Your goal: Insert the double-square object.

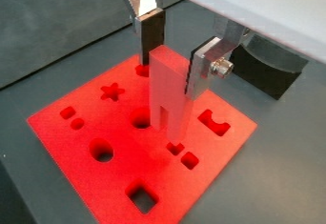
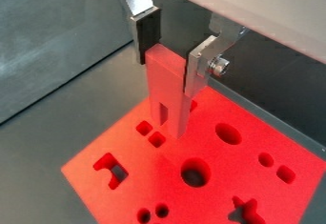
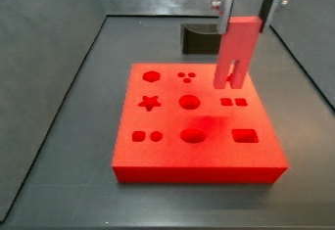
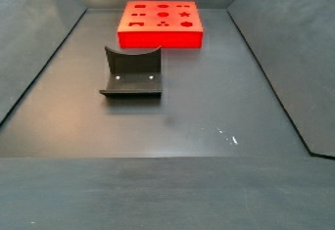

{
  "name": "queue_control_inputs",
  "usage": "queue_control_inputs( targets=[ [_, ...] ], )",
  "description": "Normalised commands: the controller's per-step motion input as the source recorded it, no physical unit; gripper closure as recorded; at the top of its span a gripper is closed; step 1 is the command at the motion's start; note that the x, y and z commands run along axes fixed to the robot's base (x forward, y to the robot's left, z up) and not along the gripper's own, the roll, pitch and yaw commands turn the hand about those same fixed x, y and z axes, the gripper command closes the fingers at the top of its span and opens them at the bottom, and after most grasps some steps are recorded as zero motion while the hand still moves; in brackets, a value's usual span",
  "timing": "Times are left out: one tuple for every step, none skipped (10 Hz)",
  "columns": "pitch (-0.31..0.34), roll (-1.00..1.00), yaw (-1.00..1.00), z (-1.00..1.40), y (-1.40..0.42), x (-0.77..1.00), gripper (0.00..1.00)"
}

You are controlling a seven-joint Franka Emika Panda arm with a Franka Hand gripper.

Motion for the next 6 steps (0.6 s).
queue_control_inputs(
  targets=[
    [0.29, 0.18, -0.09, -0.05, 0.0, 0.7, 1.0],
    [0.254, 0.21, -0.08, -0.11, 0.0, 0.76, 1.0],
    [0.163, 0.22, 0.0, -0.17, 0.0, 0.77, 1.0],
    [0.004, 0.13, 0.05, -0.28, -0.01, 0.74, 1.0],
    [0.0, 0.09, 0.05, -0.18, 0.0, 0.85, 1.0],
    [0.026, 0.08, 0.06, -0.11, 0.0, 0.76, 1.0]
  ],
)
